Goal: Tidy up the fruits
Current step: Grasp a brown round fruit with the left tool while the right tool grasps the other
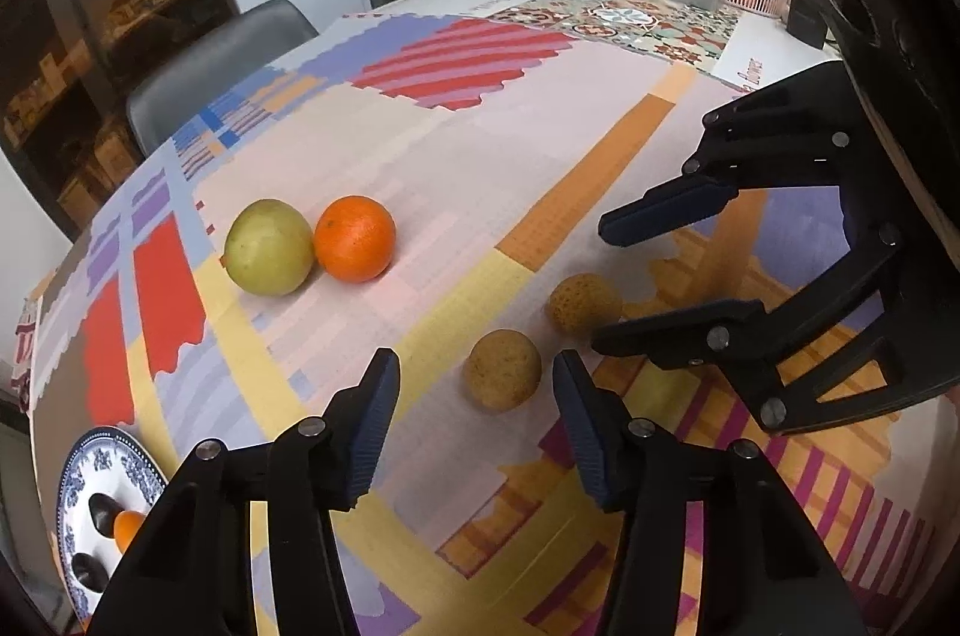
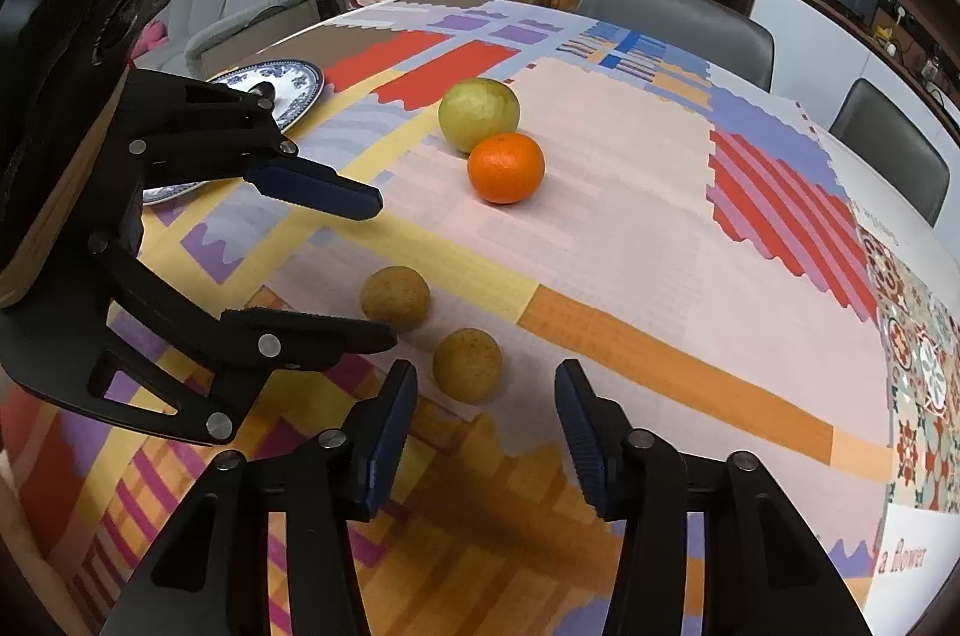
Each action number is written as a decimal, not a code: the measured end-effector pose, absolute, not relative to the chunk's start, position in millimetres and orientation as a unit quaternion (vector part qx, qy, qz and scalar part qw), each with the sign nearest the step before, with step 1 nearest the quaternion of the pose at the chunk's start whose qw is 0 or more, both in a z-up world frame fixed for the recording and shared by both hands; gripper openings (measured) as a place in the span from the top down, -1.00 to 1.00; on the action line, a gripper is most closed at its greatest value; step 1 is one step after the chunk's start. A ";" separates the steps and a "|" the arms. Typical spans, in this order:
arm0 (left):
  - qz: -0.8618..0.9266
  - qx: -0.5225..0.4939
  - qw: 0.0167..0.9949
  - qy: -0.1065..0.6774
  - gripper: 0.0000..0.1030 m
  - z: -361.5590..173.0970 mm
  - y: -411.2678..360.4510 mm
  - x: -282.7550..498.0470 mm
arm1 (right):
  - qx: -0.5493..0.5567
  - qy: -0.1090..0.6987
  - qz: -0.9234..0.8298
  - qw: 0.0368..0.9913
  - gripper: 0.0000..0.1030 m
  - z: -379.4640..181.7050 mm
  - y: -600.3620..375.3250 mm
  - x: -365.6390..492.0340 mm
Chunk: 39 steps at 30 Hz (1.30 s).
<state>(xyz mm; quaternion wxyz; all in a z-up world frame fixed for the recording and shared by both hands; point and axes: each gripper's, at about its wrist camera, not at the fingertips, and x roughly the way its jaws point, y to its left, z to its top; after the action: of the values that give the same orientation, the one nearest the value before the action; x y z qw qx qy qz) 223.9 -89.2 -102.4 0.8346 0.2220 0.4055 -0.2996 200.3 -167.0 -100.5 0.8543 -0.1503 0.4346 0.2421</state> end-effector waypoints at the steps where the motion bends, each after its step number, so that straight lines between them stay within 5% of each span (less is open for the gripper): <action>1: -0.300 0.222 0.834 0.407 0.01 -103.2 -89.4 224.7 | -0.149 0.436 0.243 0.854 0.16 -101.3 -167.4 201.8; 7: -0.304 0.214 0.830 0.416 0.12 -106.1 -89.8 229.7 | -0.138 0.441 0.248 0.851 0.16 -106.0 -167.1 208.4; 18: -0.298 0.171 0.834 0.432 0.48 -104.8 -87.2 226.0 | -0.103 0.445 0.249 0.854 0.47 -105.4 -171.7 205.3; 39: -0.220 0.074 0.889 0.394 0.49 -56.7 -52.5 196.6 | -0.060 0.400 0.236 0.884 0.47 -63.8 -169.1 182.0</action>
<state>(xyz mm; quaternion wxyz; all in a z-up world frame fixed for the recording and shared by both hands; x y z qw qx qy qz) 196.6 -52.5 -56.7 0.8893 0.0741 0.3942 -0.2197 182.0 -169.1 -63.8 0.8836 -0.0595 0.4001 0.2360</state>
